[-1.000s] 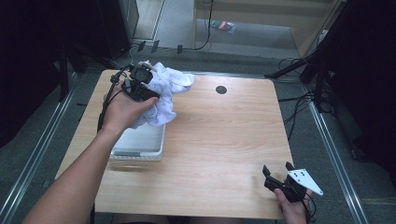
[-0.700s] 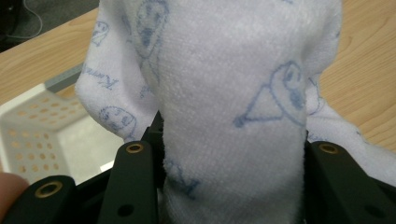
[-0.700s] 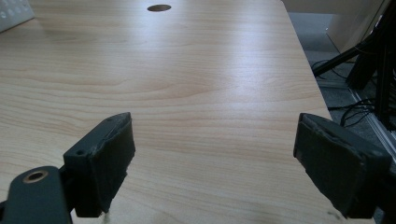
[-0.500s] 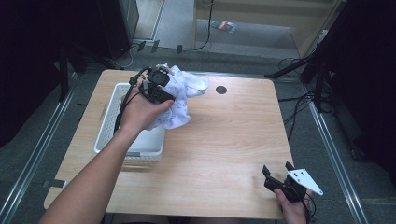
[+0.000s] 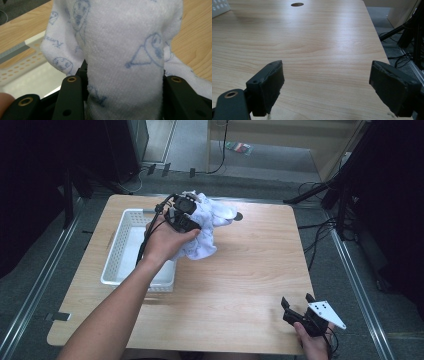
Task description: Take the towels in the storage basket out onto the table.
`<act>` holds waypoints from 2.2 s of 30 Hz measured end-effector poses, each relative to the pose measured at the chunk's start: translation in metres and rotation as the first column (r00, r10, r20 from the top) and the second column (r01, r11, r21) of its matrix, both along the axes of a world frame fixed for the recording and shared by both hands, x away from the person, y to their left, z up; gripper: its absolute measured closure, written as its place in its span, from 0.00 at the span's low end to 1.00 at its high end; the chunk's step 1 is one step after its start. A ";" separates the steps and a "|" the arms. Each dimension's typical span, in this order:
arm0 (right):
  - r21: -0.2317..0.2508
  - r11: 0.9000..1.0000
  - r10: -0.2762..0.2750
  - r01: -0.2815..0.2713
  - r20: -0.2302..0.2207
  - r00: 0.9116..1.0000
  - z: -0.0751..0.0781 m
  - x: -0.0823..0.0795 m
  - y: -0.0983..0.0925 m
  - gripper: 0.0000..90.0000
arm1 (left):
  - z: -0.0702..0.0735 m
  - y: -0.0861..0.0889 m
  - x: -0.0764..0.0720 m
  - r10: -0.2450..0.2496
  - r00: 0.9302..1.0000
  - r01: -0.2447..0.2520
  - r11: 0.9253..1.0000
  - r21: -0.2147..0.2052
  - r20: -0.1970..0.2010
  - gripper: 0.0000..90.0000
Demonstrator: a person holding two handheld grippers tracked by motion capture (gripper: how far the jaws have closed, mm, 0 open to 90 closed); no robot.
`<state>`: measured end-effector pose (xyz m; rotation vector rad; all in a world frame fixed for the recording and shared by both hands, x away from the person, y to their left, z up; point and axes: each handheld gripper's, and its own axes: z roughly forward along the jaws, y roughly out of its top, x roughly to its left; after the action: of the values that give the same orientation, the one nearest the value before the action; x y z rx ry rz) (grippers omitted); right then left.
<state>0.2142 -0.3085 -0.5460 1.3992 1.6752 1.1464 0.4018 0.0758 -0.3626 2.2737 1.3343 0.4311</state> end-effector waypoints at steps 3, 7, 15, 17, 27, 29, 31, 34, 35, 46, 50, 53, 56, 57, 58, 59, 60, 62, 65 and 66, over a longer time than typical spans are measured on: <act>-0.001 1.000 0.003 -0.003 0.001 1.000 0.000 0.000 0.000 0.14 | -0.002 -0.007 0.001 -0.010 1.000 0.010 1.000 -0.003 -0.005 0.61; 0.001 1.000 0.003 -0.003 0.002 1.000 0.000 0.000 0.000 0.14 | -0.006 -0.014 0.002 -0.015 1.000 0.015 1.000 -0.007 -0.009 0.60; -0.002 1.000 0.007 -0.007 0.006 1.000 0.000 -0.001 0.000 0.14 | -0.014 -0.031 0.003 -0.030 0.999 0.029 0.999 -0.020 -0.014 0.60; -0.002 1.000 0.007 -0.007 0.006 1.000 0.000 -0.001 0.000 0.14 | -0.015 -0.035 0.003 -0.037 0.999 0.036 0.999 -0.022 -0.018 0.60; 0.004 1.000 0.008 -0.008 0.007 1.000 0.000 -0.001 0.000 0.14 | -0.028 -0.052 0.006 -0.035 0.999 0.034 0.998 -0.047 -0.031 0.60; 0.006 1.000 0.008 -0.008 0.008 1.000 0.000 -0.001 0.000 0.14 | -0.032 -0.056 0.007 -0.044 0.998 0.043 0.998 -0.045 -0.034 0.60; 0.007 1.000 0.009 -0.009 0.008 1.000 0.000 -0.001 0.000 0.14 | -0.036 -0.061 0.008 -0.045 0.998 0.044 0.998 -0.048 -0.039 0.59; 0.009 1.000 0.010 -0.010 0.010 1.000 0.000 -0.001 0.000 0.14 | -0.044 -0.065 0.009 -0.041 0.998 0.039 0.998 -0.050 -0.049 0.59; 0.008 1.000 0.011 -0.011 0.011 1.000 0.000 -0.001 -0.001 0.14 | -0.047 -0.066 0.009 -0.041 0.998 0.038 0.998 -0.051 -0.054 0.59; 0.009 1.000 0.015 -0.015 0.012 1.000 0.000 -0.001 -0.001 0.14 | -0.086 -0.073 0.009 -0.025 0.993 0.016 0.997 -0.075 -0.114 0.57; 0.009 1.000 0.015 -0.015 0.012 1.000 0.000 -0.001 -0.001 0.14 | -0.098 -0.077 0.007 -0.029 0.992 0.020 0.997 -0.078 -0.126 0.55; 0.011 1.000 0.015 -0.015 0.013 1.000 0.000 -0.001 -0.001 0.14 | -0.101 -0.077 0.006 -0.029 0.992 0.018 0.996 -0.089 -0.124 0.53; 0.012 1.000 0.015 -0.015 0.012 1.000 0.000 -0.001 -0.001 0.14 | -0.104 -0.078 0.005 -0.035 0.990 0.022 0.995 -0.098 -0.137 0.49; 0.012 1.000 0.015 -0.015 0.012 1.000 0.000 -0.001 -0.001 0.14 | -0.106 -0.077 0.005 -0.043 0.988 0.030 0.995 -0.091 -0.145 0.46; 0.012 1.000 0.014 -0.014 0.011 1.000 0.000 -0.001 -0.001 0.14 | -0.107 -0.078 0.004 -0.030 0.989 0.017 0.996 -0.085 -0.144 0.36; 0.012 1.000 0.014 -0.014 0.011 1.000 0.000 -0.001 -0.001 0.14 | -0.107 -0.078 0.004 -0.030 0.989 0.017 0.996 -0.085 -0.144 0.28; 0.013 1.000 0.014 -0.014 0.011 1.000 0.000 -0.001 -0.001 0.14 | -0.107 -0.078 0.003 -0.008 0.990 -0.006 0.995 -0.095 -0.143 0.18; 0.012 1.000 0.014 -0.014 0.010 1.000 0.000 -0.001 -0.001 0.14 | -0.103 -0.076 0.003 -0.013 0.988 -0.007 0.991 -0.134 -0.153 0.09; 0.012 1.000 0.014 -0.014 0.011 1.000 0.000 -0.001 -0.001 0.14 | -0.099 -0.074 0.001 -0.025 0.991 0.006 0.990 -0.140 -0.130 0.00; 0.012 1.000 0.013 -0.013 0.011 1.000 0.000 -0.001 -0.001 0.14 | -0.097 -0.073 -0.001 -0.028 0.992 0.011 0.989 -0.145 -0.119 0.00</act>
<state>0.2133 -0.3094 -0.5460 1.3885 1.6750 1.1714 0.4008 0.0026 -0.4595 2.2209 1.3543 0.1860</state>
